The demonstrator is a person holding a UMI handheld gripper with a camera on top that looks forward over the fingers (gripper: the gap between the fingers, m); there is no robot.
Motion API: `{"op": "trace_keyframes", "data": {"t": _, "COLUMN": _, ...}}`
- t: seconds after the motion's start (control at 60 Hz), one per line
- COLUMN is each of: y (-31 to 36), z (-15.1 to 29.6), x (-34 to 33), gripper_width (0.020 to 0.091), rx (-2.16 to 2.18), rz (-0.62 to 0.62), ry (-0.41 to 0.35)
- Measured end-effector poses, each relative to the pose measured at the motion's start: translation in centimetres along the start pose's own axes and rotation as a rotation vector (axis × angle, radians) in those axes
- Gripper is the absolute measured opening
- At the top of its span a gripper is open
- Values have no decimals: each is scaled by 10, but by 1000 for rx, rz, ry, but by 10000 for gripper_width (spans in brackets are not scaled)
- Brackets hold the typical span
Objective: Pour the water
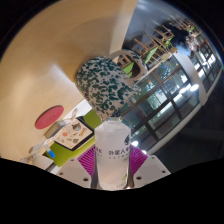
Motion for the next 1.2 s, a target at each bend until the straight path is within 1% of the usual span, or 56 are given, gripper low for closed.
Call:
{"op": "trace_keyframes", "data": {"t": 0.1, "y": -4, "z": -4, "x": -25, "gripper_width": 417, "rx": -20, "rz": -19, "ry": -15}}
{"op": "trace_keyframes", "data": {"t": 0.117, "y": 0, "z": -2, "x": -12, "gripper_width": 417, "rx": -13, "rz": -16, "ry": -16}}
{"op": "trace_keyframes", "data": {"t": 0.183, "y": 0, "z": -4, "x": -17, "gripper_width": 416, "rx": 11, "rz": -14, "ry": -21}}
{"op": "trace_keyframes", "data": {"t": 0.2, "y": -1, "z": -7, "x": -33, "gripper_width": 418, "rx": 16, "rz": -20, "ry": -22}}
{"op": "trace_keyframes", "data": {"t": 0.217, "y": 2, "z": -6, "x": -24, "gripper_width": 416, "rx": 23, "rz": -26, "ry": -22}}
{"op": "trace_keyframes", "data": {"t": 0.283, "y": -10, "z": -14, "x": -36, "gripper_width": 417, "rx": 93, "rz": -64, "ry": -20}}
{"op": "trace_keyframes", "data": {"t": 0.3, "y": -17, "z": -21, "x": -53, "gripper_width": 416, "rx": 125, "rz": -77, "ry": -15}}
{"op": "trace_keyframes", "data": {"t": 0.317, "y": -12, "z": -21, "x": -39, "gripper_width": 416, "rx": 166, "rz": -85, "ry": -12}}
{"op": "trace_keyframes", "data": {"t": 0.333, "y": -15, "z": -26, "x": -42, "gripper_width": 415, "rx": 217, "rz": -93, "ry": -6}}
{"op": "trace_keyframes", "data": {"t": 0.45, "y": -31, "z": -74, "x": -63, "gripper_width": 415, "rx": 790, "rz": -167, "ry": 64}}
{"op": "trace_keyframes", "data": {"t": 0.55, "y": -15, "z": -104, "x": -84, "gripper_width": 416, "rx": 1389, "rz": -211, "ry": 97}}
{"op": "trace_keyframes", "data": {"t": 0.617, "y": 1, "z": -111, "x": -105, "gripper_width": 418, "rx": 1820, "rz": -206, "ry": 62}}
{"op": "trace_keyframes", "data": {"t": 0.65, "y": 18, "z": -101, "x": -104, "gripper_width": 417, "rx": 2012, "rz": -194, "ry": 51}}
{"op": "trace_keyframes", "data": {"t": 0.717, "y": 41, "z": -85, "x": -112, "gripper_width": 417, "rx": 2353, "rz": -129, "ry": -1}}
{"op": "trace_keyframes", "data": {"t": 0.767, "y": 60, "z": -68, "x": -119, "gripper_width": 417, "rx": 2530, "rz": -47, "ry": -12}}
{"op": "trace_keyframes", "data": {"t": 0.8, "y": 68, "z": -61, "x": -126, "gripper_width": 416, "rx": 2589, "rz": -15, "ry": -30}}
{"op": "trace_keyframes", "data": {"t": 0.85, "y": 75, "z": -51, "x": -134, "gripper_width": 418, "rx": 2622, "rz": -9, "ry": -76}}
{"op": "trace_keyframes", "data": {"t": 0.883, "y": 79, "z": -47, "x": -139, "gripper_width": 417, "rx": 2616, "rz": -5, "ry": -86}}
{"op": "trace_keyframes", "data": {"t": 1.0, "y": 96, "z": -38, "x": -161, "gripper_width": 416, "rx": 2523, "rz": 12, "ry": -65}}
{"op": "trace_keyframes", "data": {"t": 1.05, "y": 101, "z": -35, "x": -176, "gripper_width": 419, "rx": 2500, "rz": 38, "ry": -63}}
{"op": "trace_keyframes", "data": {"t": 1.083, "y": 109, "z": -27, "x": -179, "gripper_width": 424, "rx": 2499, "rz": 77, "ry": -56}}
{"op": "trace_keyframes", "data": {"t": 1.1, "y": 114, "z": -22, "x": -187, "gripper_width": 459, "rx": 2494, "rz": 117, "ry": -51}}
{"op": "trace_keyframes", "data": {"t": 1.133, "y": 106, "z": -31, "x": -193, "gripper_width": 445, "rx": 2497, "rz": 42, "ry": -87}}
{"op": "trace_keyframes", "data": {"t": 1.167, "y": 106, "z": -30, "x": -211, "gripper_width": 440, "rx": 2497, "rz": 78, "ry": -74}}
{"op": "trace_keyframes", "data": {"t": 1.2, "y": 104, "z": -33, "x": -224, "gripper_width": 440, "rx": 2496, "rz": 80, "ry": -76}}
Point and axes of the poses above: the point between the fingertips, and its own axes, seen from behind it with the camera up: y to the left, z up, x forward, the way the camera looks, the point moved 4 cm from there along -x, backward, against the way the camera looks, and after that the axes turned 1 degree about -y, right-handed, at the moved point
